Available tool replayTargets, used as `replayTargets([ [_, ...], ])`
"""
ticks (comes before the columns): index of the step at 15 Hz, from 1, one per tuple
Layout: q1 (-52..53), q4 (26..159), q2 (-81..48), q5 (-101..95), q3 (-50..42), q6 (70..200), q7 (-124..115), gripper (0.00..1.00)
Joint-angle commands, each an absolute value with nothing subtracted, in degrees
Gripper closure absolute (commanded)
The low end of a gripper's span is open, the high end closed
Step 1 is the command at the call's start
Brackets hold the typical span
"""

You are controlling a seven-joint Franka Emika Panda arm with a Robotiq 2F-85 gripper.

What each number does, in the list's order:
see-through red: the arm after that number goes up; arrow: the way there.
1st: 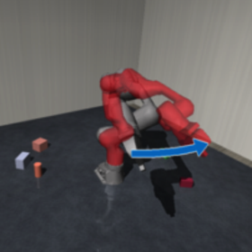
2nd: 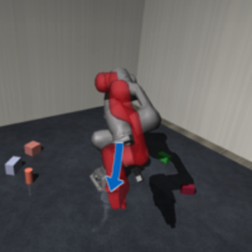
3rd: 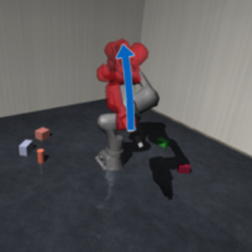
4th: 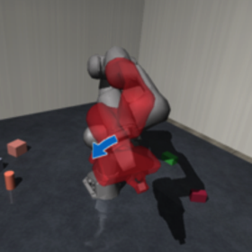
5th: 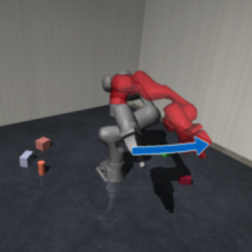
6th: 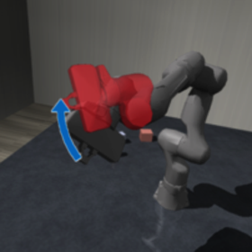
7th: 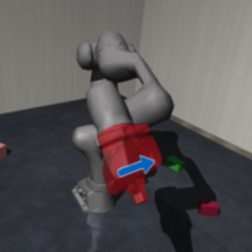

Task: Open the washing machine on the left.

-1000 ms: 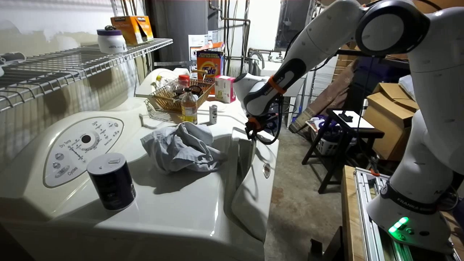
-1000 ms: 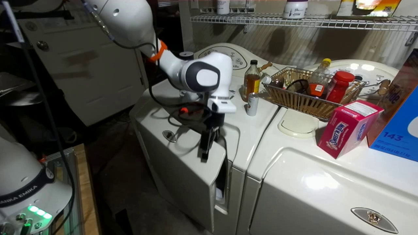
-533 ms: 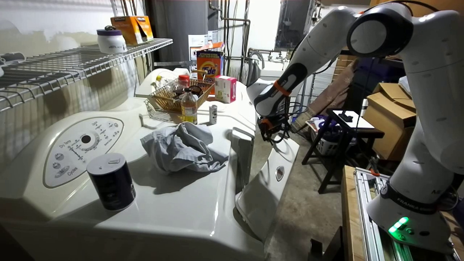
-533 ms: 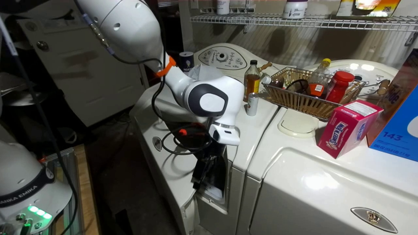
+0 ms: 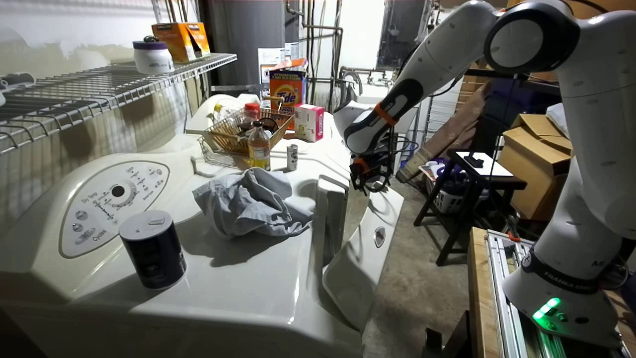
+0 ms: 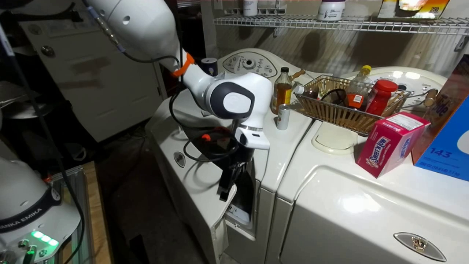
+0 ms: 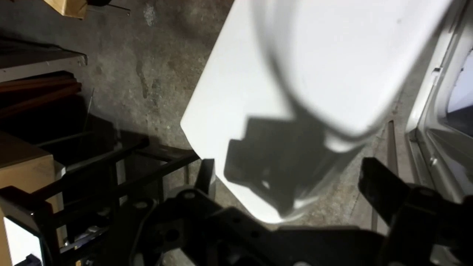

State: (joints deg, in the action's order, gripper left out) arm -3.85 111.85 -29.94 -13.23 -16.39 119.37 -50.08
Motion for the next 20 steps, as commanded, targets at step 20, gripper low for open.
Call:
replayTargets([
  [20, -4.8, 126.2, 2.5, -12.9, -8.8, 121.1, -4.5, 0.0],
])
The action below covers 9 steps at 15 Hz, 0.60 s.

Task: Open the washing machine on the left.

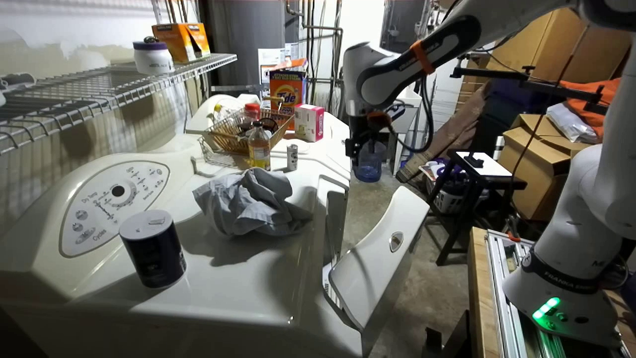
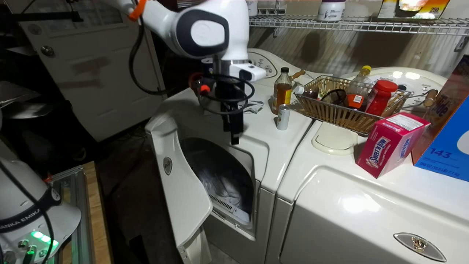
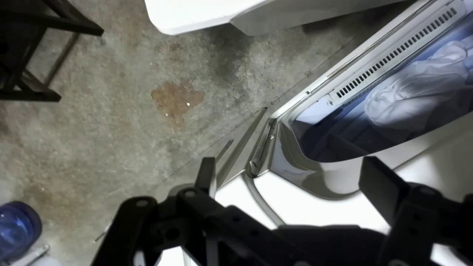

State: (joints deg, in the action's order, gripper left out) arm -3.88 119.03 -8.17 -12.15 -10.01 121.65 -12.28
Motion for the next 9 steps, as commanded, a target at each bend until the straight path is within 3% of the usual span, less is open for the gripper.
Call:
replayTargets([
  [1, -4.9, 127.6, 5.5, -12.7, -8.6, 120.8, -1.5, 0.0],
  [9, -5.3, 124.3, 1.6, -12.1, -8.4, 120.7, -2.9, 0.0],
])
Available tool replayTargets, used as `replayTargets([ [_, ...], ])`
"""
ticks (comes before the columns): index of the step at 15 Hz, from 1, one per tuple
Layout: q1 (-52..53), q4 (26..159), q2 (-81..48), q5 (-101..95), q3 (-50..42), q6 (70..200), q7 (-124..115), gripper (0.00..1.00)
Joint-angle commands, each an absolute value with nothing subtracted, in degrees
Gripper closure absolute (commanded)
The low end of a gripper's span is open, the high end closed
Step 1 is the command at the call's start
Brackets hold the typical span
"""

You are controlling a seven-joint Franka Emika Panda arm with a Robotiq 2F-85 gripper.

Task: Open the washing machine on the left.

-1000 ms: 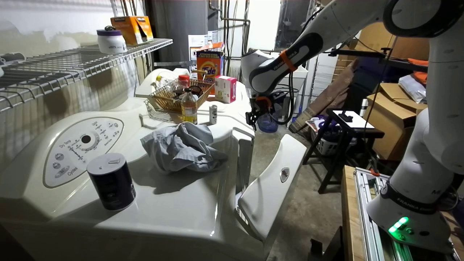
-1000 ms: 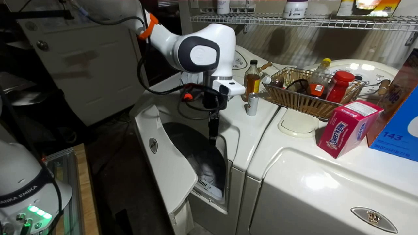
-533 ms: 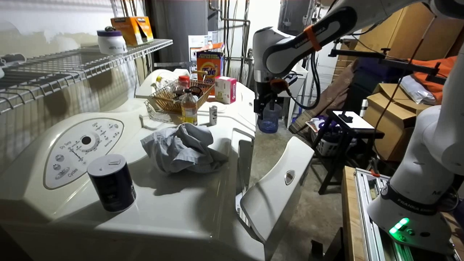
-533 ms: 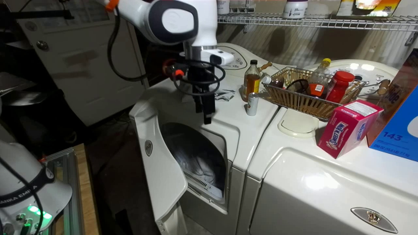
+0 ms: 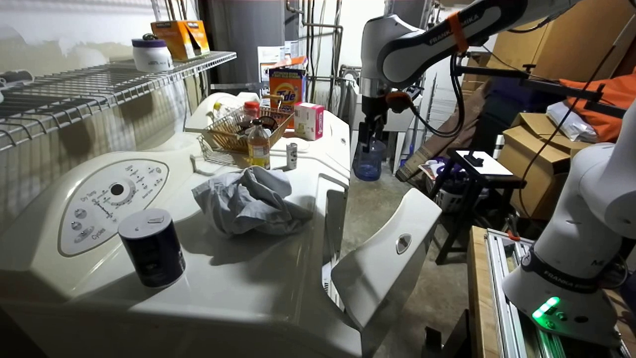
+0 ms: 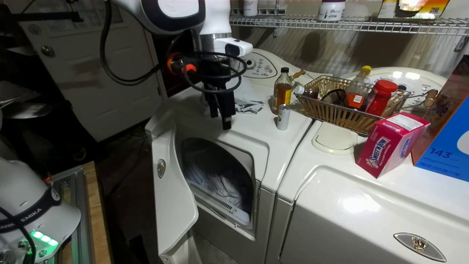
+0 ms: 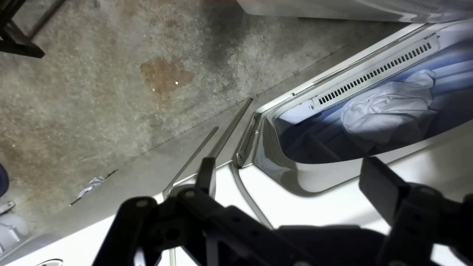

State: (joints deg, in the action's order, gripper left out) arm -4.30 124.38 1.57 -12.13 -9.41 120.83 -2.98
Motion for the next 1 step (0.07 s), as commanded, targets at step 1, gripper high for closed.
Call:
replayTargets([
  [1, -5.3, 124.2, 1.3, -12.1, -8.4, 120.7, -2.9, 0.0],
])
